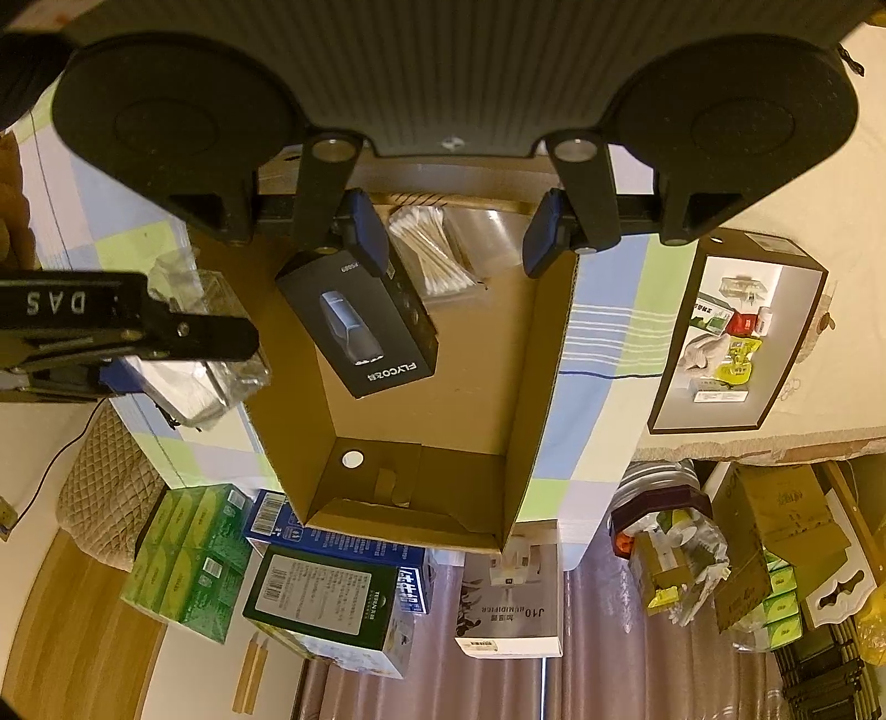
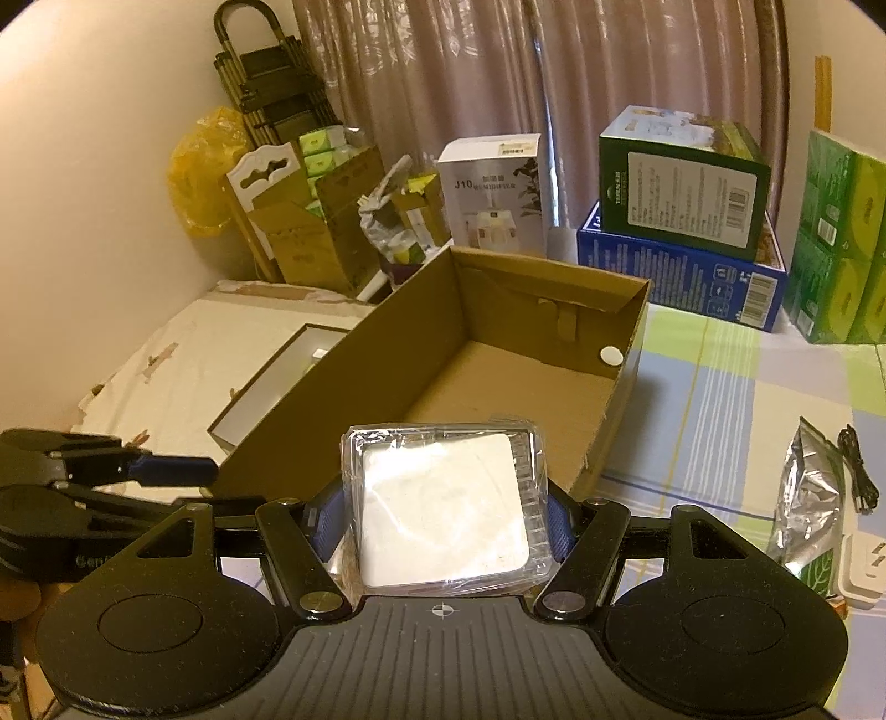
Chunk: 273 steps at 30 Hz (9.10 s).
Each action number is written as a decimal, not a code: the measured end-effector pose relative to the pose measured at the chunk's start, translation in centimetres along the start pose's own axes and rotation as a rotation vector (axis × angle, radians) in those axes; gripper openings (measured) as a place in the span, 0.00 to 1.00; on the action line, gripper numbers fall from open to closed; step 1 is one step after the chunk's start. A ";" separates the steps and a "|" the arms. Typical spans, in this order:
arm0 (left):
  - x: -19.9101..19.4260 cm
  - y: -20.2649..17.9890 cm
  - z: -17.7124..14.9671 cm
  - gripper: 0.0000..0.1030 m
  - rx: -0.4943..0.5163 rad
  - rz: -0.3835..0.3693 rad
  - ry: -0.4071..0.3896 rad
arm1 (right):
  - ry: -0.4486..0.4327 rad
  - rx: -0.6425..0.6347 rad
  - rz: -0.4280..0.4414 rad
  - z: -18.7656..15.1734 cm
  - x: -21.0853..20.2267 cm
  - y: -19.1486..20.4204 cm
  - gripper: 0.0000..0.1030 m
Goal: Organize objects
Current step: 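Lower the white packet into the box beside the FLYCO box and open the right tool, then withdraw both open tools from the box toward the remaining table items, then grasp the silver tea bag with left tool while right tool grasps the white plug adapter, then lift the tea bag and plug adapter up off the table, then carry the tea bag and plug adapter over the cardboard box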
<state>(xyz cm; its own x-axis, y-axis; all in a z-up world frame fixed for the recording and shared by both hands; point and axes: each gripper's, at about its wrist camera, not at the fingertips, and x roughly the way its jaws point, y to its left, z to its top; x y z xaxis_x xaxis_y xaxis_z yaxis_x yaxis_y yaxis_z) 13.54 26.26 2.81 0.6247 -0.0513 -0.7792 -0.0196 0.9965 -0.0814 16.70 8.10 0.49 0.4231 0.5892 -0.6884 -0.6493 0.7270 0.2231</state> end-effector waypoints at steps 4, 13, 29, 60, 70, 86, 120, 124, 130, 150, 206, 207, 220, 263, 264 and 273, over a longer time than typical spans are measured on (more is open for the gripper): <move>0.2 0.2 0.1 0.47 -0.005 0.000 0.002 | -0.038 0.035 0.026 0.4 0.3 -0.5 0.71; -0.6 -0.4 -0.1 0.49 -0.009 -0.006 -0.011 | -0.090 0.110 -0.022 -0.3 -2.3 -2.6 0.78; -4.3 -4.5 -2.3 0.54 -0.030 -0.039 -0.028 | -0.083 0.156 -0.110 -5.7 -9.9 -4.0 0.78; -7.5 -16.8 -4.1 0.99 0.033 -0.135 -0.106 | -0.156 0.353 -0.312 -15.2 -23.6 -13.6 0.78; -6.0 -21.4 -4.2 0.99 0.111 -0.170 -0.082 | -0.162 0.407 -0.358 -17.3 -25.3 -16.5 0.78; -2.6 -25.2 -3.0 0.99 0.169 -0.202 -0.047 | -0.158 0.440 -0.373 -17.9 -24.9 -19.8 0.78; 12.6 -27.3 5.1 0.99 0.180 -0.231 0.042 | -0.056 0.322 -0.346 -11.0 -12.3 -27.7 0.78; 14.4 -27.5 6.1 0.99 0.165 -0.231 0.049 | -0.039 0.316 -0.330 -10.5 -9.7 -28.5 0.77; 16.6 -27.9 7.0 0.99 0.164 -0.209 0.054 | -0.022 0.319 -0.339 -10.4 -6.2 -29.5 0.72; 20.8 -27.9 7.0 0.99 0.137 -0.190 0.087 | 0.034 0.307 -0.358 -10.4 -0.2 -32.2 0.61; 12.8 -24.5 -6.9 0.60 0.146 -0.201 0.255 | 0.052 0.364 -0.333 -19.4 -9.7 -20.8 0.60; 12.9 -24.7 -6.8 0.61 0.152 -0.201 0.258 | 0.051 0.364 -0.336 -19.5 -9.7 -20.8 0.60; 15.7 -26.7 -7.0 0.72 0.248 -0.145 0.291 | 0.053 0.353 -0.371 -20.1 -8.7 -21.5 0.60; 6.0 -23.7 -7.3 0.42 0.143 -0.207 0.186 | -0.037 0.350 -0.357 -19.5 -15.1 -17.1 0.60; 5.6 -23.8 -7.3 0.42 0.142 -0.211 0.180 | -0.040 0.349 -0.360 -19.5 -15.5 -17.0 0.60; 2.0 -24.0 -7.3 0.42 0.134 -0.242 0.122 | -0.075 0.319 -0.380 -19.2 -18.6 -15.0 0.60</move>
<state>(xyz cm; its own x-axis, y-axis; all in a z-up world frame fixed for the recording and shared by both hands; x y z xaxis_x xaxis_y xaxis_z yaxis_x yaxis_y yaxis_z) 9.54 1.78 -1.29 0.5004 -0.2878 -0.8165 0.2265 0.9538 -0.1974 6.47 -20.50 -3.28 0.6440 0.2771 -0.7131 -0.2201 0.9598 0.1742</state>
